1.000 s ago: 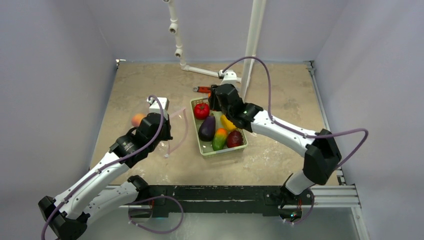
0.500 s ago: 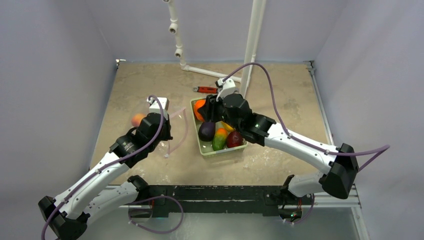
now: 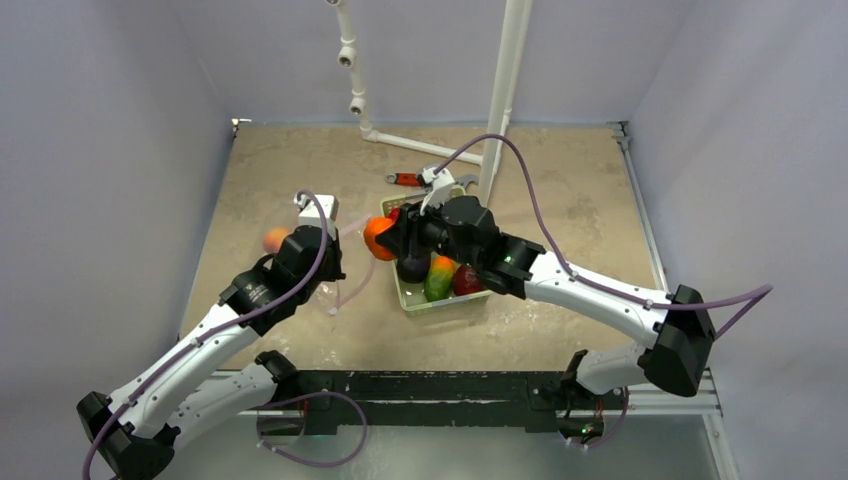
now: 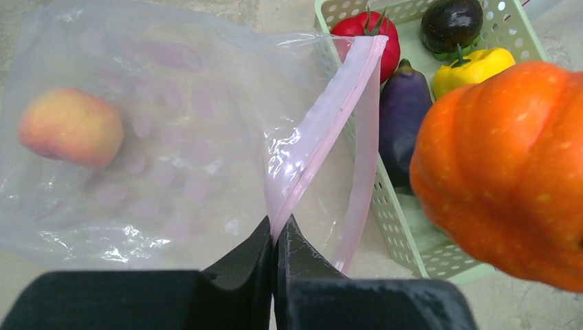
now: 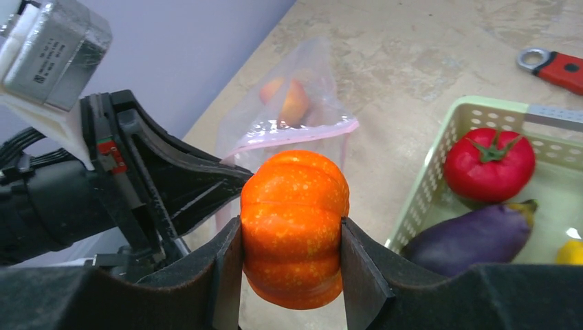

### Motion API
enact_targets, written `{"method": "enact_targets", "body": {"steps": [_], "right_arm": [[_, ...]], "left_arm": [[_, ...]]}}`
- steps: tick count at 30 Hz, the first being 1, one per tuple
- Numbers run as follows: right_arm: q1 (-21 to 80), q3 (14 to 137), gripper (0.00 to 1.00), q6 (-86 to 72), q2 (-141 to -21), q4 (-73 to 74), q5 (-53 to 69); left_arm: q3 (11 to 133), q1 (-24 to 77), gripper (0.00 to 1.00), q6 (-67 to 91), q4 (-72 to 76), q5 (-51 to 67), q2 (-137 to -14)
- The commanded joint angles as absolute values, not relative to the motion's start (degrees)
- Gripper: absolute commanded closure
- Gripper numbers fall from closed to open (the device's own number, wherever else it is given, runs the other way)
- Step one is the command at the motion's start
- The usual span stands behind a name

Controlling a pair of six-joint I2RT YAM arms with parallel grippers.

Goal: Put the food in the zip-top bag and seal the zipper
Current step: Place the fake vegetable in the zipper food storage bag.

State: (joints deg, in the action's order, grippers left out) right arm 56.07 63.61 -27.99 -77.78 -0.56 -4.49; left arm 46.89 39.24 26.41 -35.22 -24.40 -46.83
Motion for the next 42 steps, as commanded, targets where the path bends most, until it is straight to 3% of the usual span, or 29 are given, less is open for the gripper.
{"method": "enact_targets", "body": {"steps": [1, 33, 36, 42], "right_arm": [[57.2, 64.3, 0.88, -29.7, -79.7, -5.3, -1.5], [59.0, 73.5, 0.85, -38.4, -97.5, -9.3, -3.4], [59.0, 74.5, 0.78, -39.2, -99.1, -9.1, -4.8], [59.0, 75.4, 0.53, -40.1, -101.0, -9.2, -5.6]], "left_arm": [[46.7, 38.9, 1.0, 26.4, -33.3, -24.3, -46.8], [46.6, 38.8, 1.0, 26.4, -33.2, -23.8, -46.5], [46.7, 38.9, 1.0, 26.5, -33.2, -23.8, -46.5], [46.6, 38.9, 1.0, 26.5, -33.2, -24.0, -46.2]]}}
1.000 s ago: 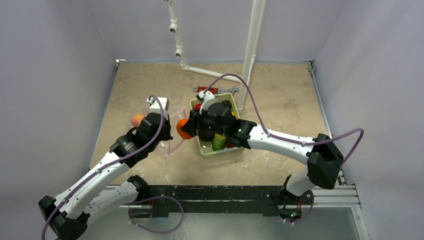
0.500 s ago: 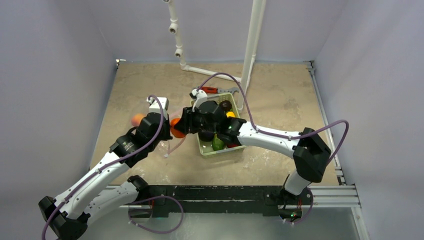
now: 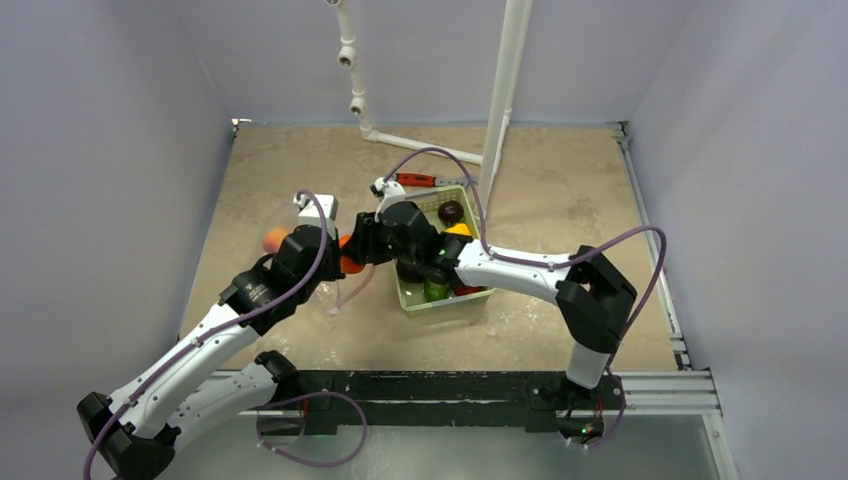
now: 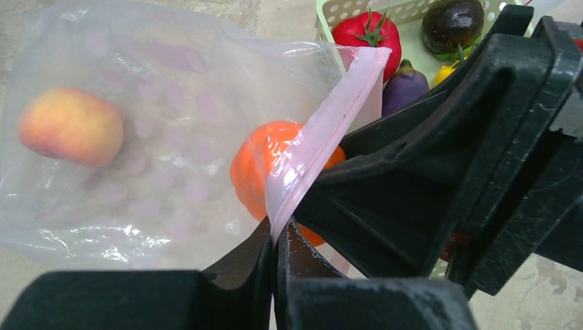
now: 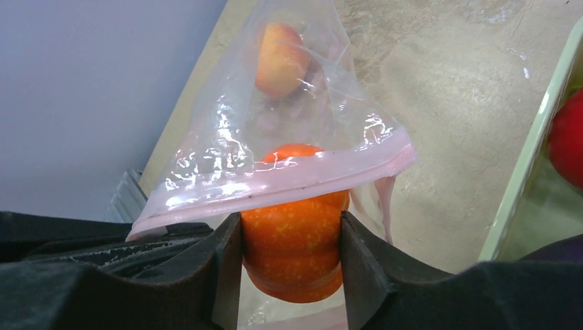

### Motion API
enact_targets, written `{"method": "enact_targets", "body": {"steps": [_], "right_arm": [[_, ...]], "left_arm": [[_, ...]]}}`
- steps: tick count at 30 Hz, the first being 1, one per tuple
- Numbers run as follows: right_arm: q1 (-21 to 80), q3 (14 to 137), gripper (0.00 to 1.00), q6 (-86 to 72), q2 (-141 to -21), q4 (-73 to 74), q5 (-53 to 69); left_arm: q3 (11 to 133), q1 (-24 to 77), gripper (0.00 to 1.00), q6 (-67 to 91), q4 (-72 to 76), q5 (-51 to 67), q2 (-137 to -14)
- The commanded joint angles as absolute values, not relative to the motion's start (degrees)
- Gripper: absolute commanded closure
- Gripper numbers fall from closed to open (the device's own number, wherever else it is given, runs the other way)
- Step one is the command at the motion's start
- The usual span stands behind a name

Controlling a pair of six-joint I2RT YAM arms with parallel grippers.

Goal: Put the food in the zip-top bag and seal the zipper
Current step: Place the fake vegetable in the zipper food storage bag, then pick up the fake vegetable from the bin.

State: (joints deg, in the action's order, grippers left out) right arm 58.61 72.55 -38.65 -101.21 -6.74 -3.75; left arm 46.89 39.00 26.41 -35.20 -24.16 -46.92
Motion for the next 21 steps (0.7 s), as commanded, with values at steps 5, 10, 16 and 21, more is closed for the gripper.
{"method": "enact_targets", "body": {"steps": [5, 10, 16, 21], "right_arm": [[58.9, 75.0, 0.26, -40.5, -100.3, -8.8, -6.3], [59.0, 74.2, 0.16, -40.9, -98.4, -8.5, -6.6], [58.9, 73.2, 0.16, -40.4, -95.7, -6.0, -8.0], [59.0, 71.7, 0.16, -39.5, -92.8, -3.3, -11.0]], "left_arm": [[46.6, 38.9, 1.0, 26.6, -33.2, -24.0, -46.1], [46.6, 38.9, 1.0, 26.5, -33.3, -24.1, -46.2], [46.6, 38.9, 1.0, 26.5, -33.2, -24.1, -46.2], [46.7, 38.9, 1.0, 26.5, -33.3, -24.2, -46.4]]}}
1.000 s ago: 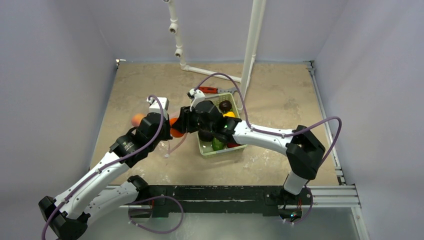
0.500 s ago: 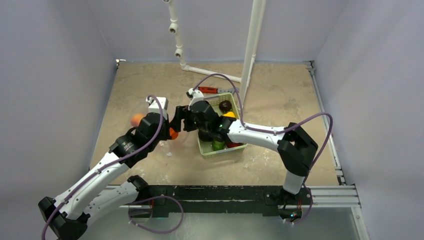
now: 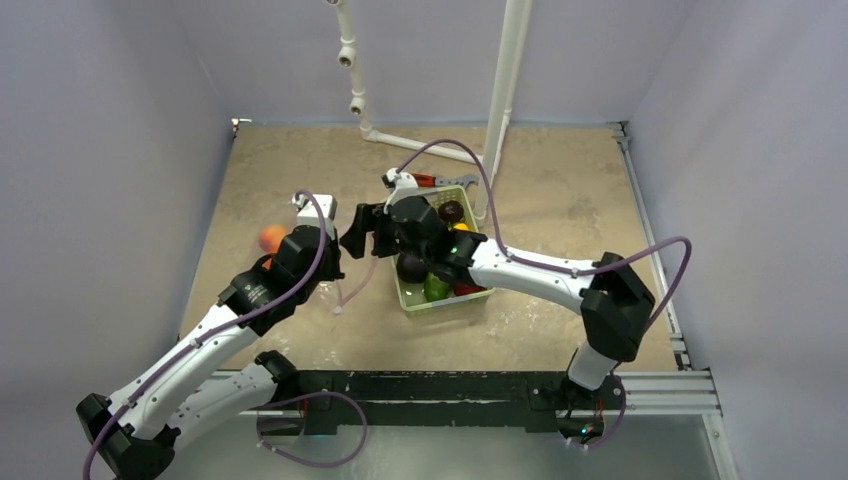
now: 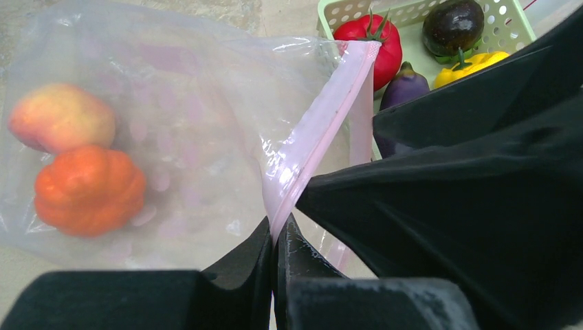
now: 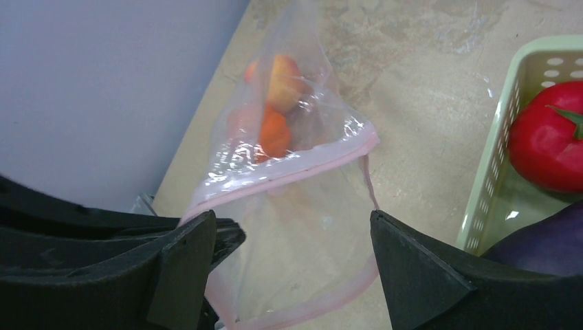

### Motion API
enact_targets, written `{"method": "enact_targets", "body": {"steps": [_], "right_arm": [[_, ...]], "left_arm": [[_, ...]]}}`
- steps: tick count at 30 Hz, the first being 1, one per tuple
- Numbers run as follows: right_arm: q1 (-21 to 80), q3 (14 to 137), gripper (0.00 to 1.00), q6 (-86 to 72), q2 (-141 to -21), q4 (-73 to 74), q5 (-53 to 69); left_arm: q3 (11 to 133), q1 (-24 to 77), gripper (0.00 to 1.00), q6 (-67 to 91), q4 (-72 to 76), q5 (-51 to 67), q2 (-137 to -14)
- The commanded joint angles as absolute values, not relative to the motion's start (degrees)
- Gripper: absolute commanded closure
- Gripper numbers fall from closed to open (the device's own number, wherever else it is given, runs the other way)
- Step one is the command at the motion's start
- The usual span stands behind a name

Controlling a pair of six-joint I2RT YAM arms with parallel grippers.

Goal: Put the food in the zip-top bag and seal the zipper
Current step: Pick up the fake vegetable from the bin.

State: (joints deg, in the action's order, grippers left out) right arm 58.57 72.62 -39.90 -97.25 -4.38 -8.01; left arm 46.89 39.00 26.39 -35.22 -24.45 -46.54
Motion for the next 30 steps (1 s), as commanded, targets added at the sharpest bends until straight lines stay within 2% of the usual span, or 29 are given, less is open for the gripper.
{"method": "enact_targets", "body": {"steps": [1, 15, 30], "right_arm": [[58.9, 71.3, 0.16, -39.2, -92.2, -2.8, -11.6], [58.4, 68.2, 0.18, -36.8, -82.9, 6.4, -23.0], [54.6, 66.0, 0.16, -35.2, -87.3, 12.4, -27.0]], "left_arm": [[46.6, 38.9, 1.0, 26.5, -33.2, -24.2, -46.4], [46.6, 38.9, 1.0, 26.6, -33.3, -24.0, -46.7], [46.6, 38.9, 1.0, 26.6, -33.2, -23.8, -47.0]]}}
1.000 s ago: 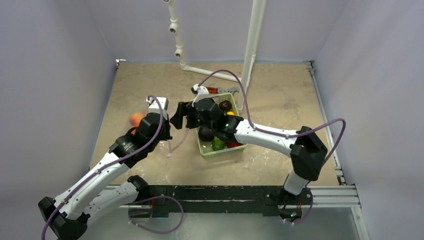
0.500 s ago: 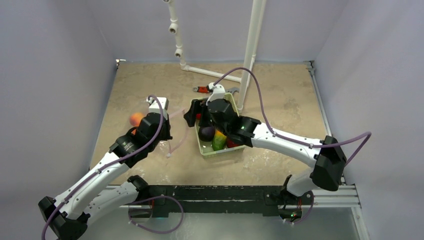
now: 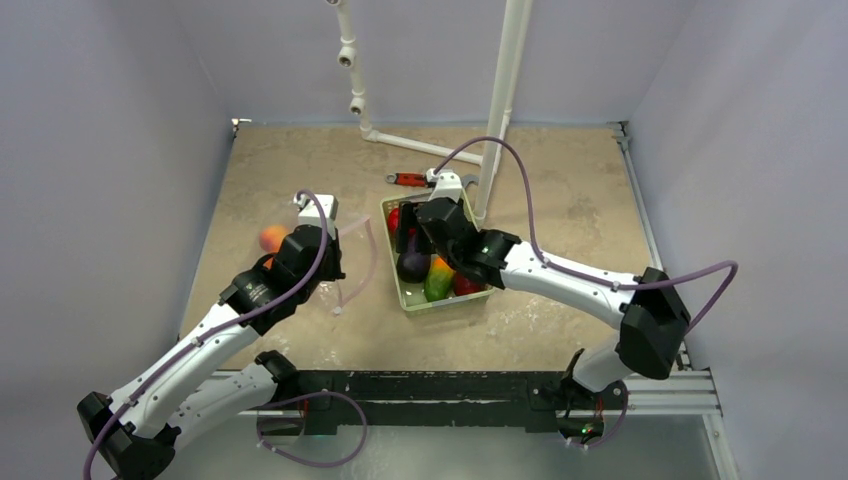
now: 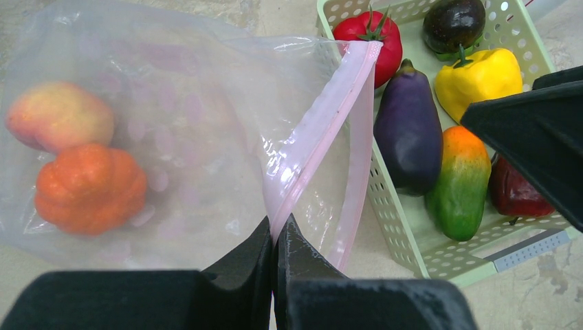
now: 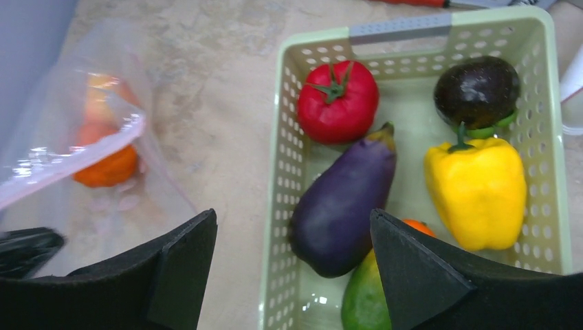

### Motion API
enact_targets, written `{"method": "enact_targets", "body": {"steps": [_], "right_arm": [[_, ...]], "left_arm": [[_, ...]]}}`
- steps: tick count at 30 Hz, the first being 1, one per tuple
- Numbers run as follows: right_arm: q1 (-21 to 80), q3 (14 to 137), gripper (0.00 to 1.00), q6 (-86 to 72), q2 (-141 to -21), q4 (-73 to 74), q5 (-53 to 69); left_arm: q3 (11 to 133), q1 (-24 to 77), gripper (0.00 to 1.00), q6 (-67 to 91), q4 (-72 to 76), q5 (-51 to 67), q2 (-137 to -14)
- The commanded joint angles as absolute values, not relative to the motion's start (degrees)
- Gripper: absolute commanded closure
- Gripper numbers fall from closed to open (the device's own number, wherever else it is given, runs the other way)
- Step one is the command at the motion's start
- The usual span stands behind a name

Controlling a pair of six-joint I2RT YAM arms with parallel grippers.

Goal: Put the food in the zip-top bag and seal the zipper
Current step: Pick up the fake vegetable from the bin.

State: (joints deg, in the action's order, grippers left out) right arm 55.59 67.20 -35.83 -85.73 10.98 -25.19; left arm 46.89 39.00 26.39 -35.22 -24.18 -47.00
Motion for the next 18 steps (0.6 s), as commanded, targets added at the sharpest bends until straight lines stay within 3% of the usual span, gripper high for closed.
{"method": "enact_targets", "body": {"steps": [1, 18], "right_arm": [[54.5, 65.8, 0.16, -35.3, -87.9, 12.2, -26.7], [50.5, 64.8, 0.12, -38.2, -97.2, 7.3, -19.3]], "left_arm": [[46.6, 38.9, 1.0, 26.5, -33.2, -23.8, -47.0], [46.6, 38.8, 1.0, 26.5, -33.3, -23.7, -46.7]]}}
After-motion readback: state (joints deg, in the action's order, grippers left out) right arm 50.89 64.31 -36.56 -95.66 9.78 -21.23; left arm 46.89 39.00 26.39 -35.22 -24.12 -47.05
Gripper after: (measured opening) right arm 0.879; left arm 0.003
